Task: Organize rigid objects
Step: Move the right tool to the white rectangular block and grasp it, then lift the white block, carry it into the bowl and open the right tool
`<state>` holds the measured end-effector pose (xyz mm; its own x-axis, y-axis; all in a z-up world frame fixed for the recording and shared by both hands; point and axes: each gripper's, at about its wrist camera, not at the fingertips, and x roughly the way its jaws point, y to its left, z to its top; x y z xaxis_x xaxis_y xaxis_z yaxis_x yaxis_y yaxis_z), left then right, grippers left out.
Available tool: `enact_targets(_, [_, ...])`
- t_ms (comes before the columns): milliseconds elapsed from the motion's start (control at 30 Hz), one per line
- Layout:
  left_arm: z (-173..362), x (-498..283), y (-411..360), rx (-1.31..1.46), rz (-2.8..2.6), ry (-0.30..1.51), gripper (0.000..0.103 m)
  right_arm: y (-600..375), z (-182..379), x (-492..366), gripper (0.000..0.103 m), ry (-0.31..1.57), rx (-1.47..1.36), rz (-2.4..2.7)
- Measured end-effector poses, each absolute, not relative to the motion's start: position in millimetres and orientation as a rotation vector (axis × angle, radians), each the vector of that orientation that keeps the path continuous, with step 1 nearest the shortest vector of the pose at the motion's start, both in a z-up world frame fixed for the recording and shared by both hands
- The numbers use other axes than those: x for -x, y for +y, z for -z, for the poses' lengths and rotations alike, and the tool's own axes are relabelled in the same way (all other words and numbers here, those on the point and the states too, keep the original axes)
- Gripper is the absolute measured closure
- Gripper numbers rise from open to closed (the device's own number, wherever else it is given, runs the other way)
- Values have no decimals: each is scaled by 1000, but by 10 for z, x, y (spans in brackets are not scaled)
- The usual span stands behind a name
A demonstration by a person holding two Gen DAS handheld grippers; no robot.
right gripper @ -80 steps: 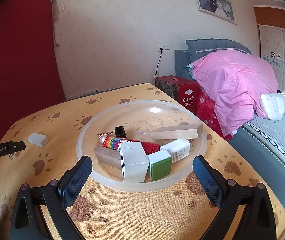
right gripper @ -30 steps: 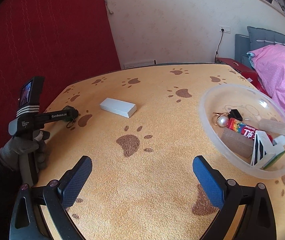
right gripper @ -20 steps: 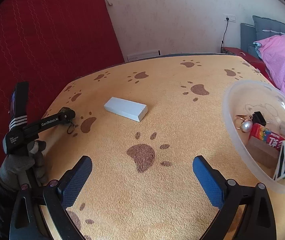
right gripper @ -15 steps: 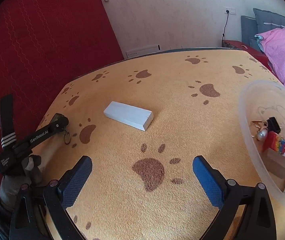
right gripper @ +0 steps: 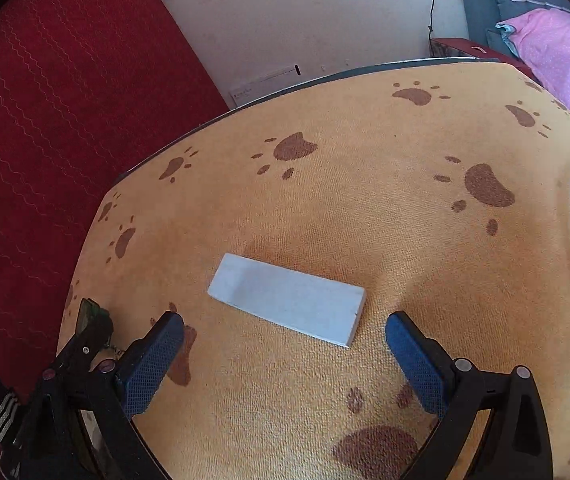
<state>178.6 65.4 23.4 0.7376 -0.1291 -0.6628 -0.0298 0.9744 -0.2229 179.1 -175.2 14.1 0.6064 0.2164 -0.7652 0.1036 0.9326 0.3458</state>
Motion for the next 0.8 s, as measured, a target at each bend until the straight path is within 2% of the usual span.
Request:
enact_targets(700, [-191,-1805,721,261,33,761,32,-1414,-77,-2092,0,877,-126,67])
enact_targets(800, [-188,-1809,725,262,34,762,32,-1405,-73,-2072,4,872,-111,80])
